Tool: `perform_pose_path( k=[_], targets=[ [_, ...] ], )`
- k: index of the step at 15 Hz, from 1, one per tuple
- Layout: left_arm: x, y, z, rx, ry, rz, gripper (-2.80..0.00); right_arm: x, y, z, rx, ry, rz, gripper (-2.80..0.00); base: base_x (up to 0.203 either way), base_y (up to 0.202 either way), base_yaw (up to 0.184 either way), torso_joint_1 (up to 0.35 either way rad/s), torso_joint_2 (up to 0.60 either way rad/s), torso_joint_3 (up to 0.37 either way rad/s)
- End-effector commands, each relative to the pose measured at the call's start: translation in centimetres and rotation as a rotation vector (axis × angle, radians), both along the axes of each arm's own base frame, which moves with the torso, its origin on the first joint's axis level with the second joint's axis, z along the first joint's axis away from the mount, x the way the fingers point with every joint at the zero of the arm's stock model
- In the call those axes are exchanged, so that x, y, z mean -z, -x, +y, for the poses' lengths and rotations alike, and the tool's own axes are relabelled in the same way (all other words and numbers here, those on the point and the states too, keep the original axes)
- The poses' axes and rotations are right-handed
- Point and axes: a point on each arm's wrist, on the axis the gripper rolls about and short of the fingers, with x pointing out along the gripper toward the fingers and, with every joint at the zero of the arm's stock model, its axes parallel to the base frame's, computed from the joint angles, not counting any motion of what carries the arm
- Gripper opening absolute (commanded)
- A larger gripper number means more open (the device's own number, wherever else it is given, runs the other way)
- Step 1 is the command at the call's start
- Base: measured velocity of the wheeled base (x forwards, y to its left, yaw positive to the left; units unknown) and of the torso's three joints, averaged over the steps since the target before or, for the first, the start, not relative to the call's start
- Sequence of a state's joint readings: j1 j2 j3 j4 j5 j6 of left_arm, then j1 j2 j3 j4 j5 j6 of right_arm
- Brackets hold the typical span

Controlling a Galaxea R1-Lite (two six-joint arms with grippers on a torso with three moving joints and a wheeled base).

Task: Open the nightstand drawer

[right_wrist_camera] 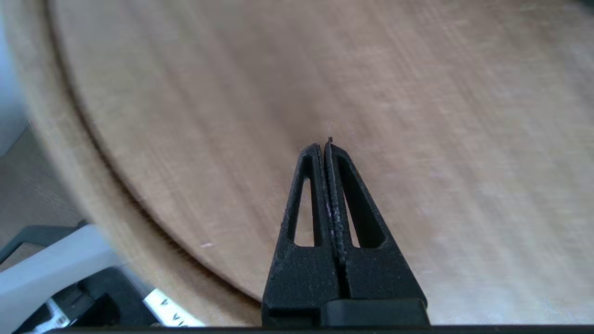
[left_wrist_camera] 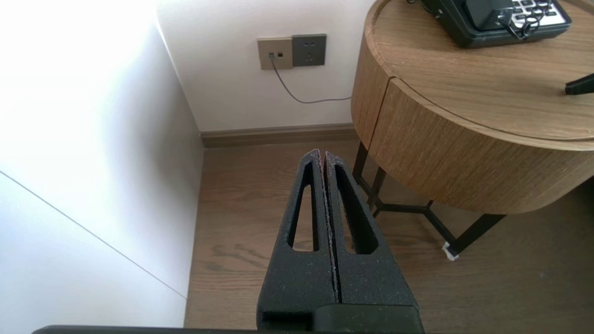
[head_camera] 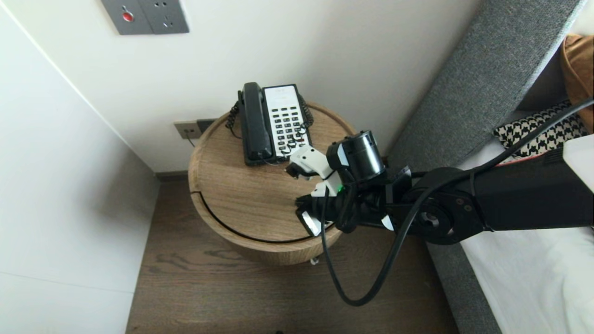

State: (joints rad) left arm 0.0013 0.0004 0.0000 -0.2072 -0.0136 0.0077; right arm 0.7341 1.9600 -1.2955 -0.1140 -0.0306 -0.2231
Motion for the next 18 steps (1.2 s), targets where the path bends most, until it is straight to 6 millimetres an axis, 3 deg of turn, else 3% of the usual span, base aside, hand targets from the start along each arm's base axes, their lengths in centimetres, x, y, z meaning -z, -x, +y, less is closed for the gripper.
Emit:
perform_pose_path(
  k=[1,18],
  targets=[
    [1.1,-0.3,0.0,0.000,0.000,0.034,-2.80,0.1,0.5,0.2,-0.012,0.004,0.003,-2.80,0.000,0.000,0.000,0.000,0.00,0.000],
    [1.0,-0.3,0.0,-0.001,0.000,0.026,-2.80,0.5,7.9,-1.1,-0.104,0.049,0.064,-2.80,0.000,0.000,0.000,0.000,0.00,0.000]
  ],
)
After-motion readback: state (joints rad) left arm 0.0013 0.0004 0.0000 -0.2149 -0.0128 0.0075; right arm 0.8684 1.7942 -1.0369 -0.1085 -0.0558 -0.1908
